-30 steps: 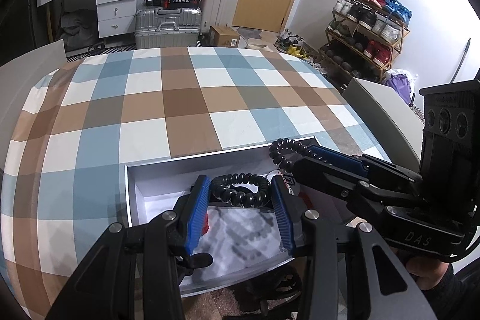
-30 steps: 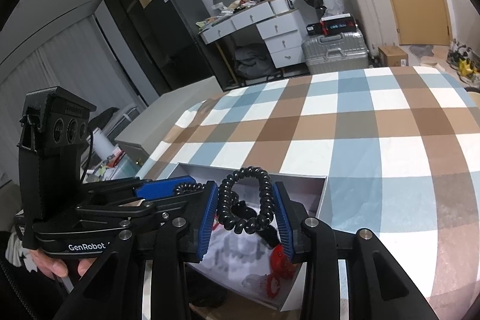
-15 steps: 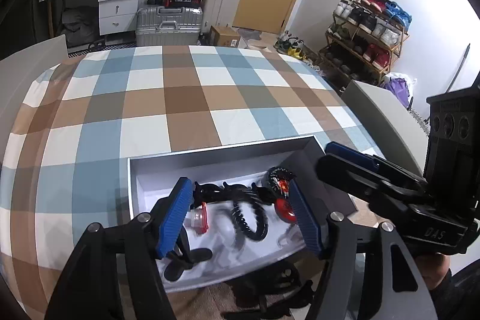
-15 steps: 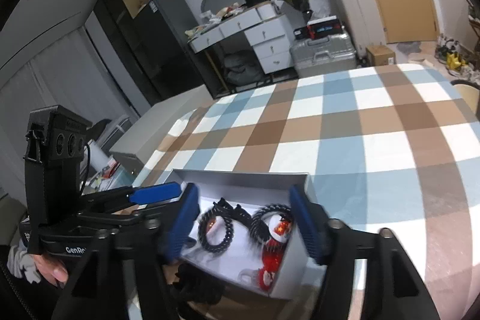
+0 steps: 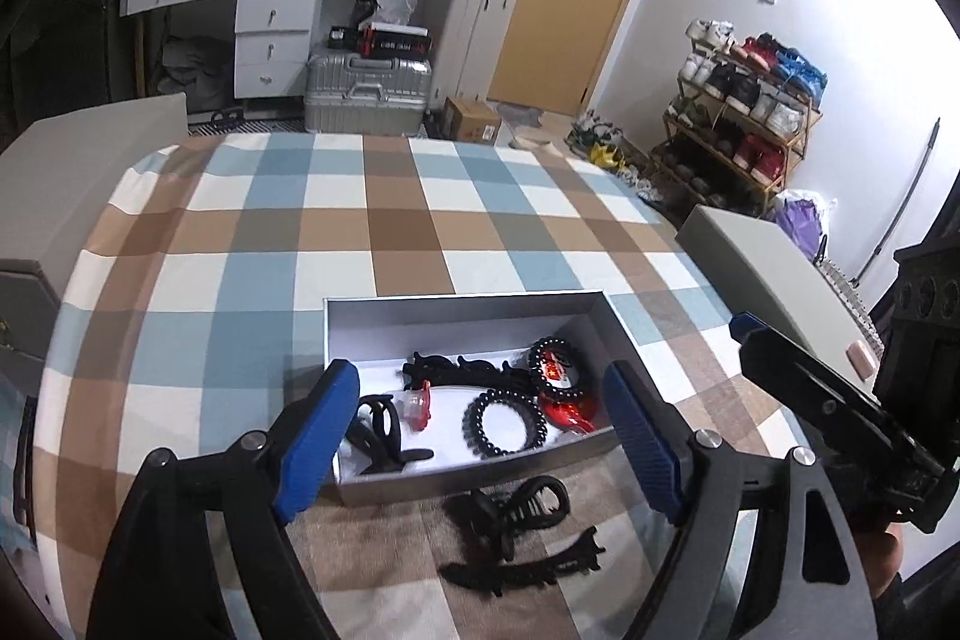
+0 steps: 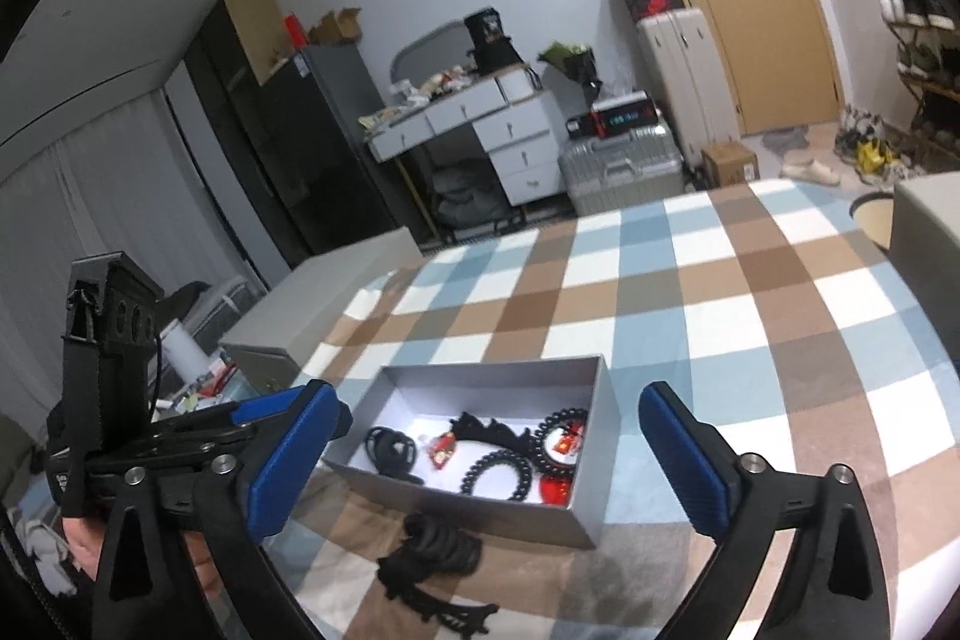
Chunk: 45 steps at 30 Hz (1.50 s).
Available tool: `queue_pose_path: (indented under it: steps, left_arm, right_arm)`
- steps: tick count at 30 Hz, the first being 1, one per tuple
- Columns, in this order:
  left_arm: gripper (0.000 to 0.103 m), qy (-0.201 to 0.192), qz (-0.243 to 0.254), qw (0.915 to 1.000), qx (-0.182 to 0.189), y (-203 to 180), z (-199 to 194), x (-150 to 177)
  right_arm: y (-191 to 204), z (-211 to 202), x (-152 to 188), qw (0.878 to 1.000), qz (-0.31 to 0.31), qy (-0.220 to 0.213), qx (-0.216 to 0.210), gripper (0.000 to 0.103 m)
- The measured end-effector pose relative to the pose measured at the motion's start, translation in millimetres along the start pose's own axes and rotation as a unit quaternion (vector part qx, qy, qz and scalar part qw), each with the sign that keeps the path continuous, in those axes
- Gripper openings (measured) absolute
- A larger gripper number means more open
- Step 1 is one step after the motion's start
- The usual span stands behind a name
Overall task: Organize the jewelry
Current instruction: 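Lift both grippers out of the box and move back to the pile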
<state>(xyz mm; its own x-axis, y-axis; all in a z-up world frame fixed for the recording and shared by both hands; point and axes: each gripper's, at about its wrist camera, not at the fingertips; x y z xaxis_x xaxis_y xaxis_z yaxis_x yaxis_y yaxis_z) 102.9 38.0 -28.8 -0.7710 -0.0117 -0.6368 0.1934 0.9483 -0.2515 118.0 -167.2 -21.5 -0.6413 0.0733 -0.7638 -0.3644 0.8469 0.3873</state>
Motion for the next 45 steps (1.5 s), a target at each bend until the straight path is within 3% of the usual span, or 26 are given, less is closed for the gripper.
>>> queue_pose_path:
  steps: [6, 10, 12, 16, 21, 24, 28, 30, 32, 36, 40, 45]
  left_arm:
    - [0.08, -0.044, -0.018, 0.9987, -0.017, 5, -18, 9]
    - [0.081, -0.085, -0.035, 0.9937, -0.064, 10, -28, 20]
    - [0.087, -0.095, -0.041, 0.9903, -0.092, 12, -32, 28]
    - [0.09, -0.085, -0.048, 0.9908, -0.094, 18, -31, 42]
    - [0.09, -0.049, -0.035, 0.9939, -0.092, 17, -19, 62]
    - [0.09, -0.035, -0.063, 0.992, -0.104, 24, -16, 74]
    - [0.09, -0.044, -0.088, 0.9868, -0.129, 34, -20, 87]
    - [0.09, -0.056, -0.092, 0.9869, -0.12, 40, -25, 91]
    - [0.09, -0.052, -0.089, 0.9884, -0.112, 40, -26, 93]
    - [0.09, -0.051, -0.08, 0.9862, -0.136, 40, -23, 95]
    - [0.09, -0.045, -0.088, 0.9884, -0.116, 47, -19, 96]
    - [0.09, -0.046, -0.077, 0.9886, -0.121, 46, -21, 97]
  right_arm:
    - [20, -20, 9, 0.999, -0.029, -0.027, 0.001, 0.103]
    - [29, -28, 21, 0.998, -0.049, -0.047, 0.005, 0.103]
    - [30, -27, 27, 0.998, -0.048, -0.048, 0.002, 0.103]
    - [29, -22, 37, 0.999, -0.038, -0.033, -0.009, 0.103]
    - [32, -5, 55, 0.999, -0.041, 0.017, -0.014, 0.103]
    - [31, 2, 65, 0.999, -0.038, 0.036, -0.009, 0.103]
    - [27, 18, 71, 0.997, -0.032, 0.075, 0.008, 0.103]
    - [25, 28, 72, 0.995, -0.027, 0.097, 0.012, 0.103]
    - [24, 33, 73, 0.994, -0.023, 0.105, 0.002, 0.103]
    - [27, 48, 72, 0.992, -0.028, 0.12, -0.005, 0.103]
    - [32, 60, 69, 0.992, -0.033, 0.125, -0.004, 0.103]
    - [34, 72, 67, 0.99, -0.033, 0.138, -0.001, 0.103]
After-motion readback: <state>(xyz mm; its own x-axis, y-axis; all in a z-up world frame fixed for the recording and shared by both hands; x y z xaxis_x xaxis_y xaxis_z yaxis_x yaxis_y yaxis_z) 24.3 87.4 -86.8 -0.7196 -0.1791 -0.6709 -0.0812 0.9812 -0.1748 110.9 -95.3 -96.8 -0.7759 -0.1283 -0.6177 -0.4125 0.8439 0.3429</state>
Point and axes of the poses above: each gripper's, at about its wrist camera, not at the fingertips, and z roughly the way its jaws point, y to its left, x to its underside, and after that the axes turned 6 degrees about y, right-handed
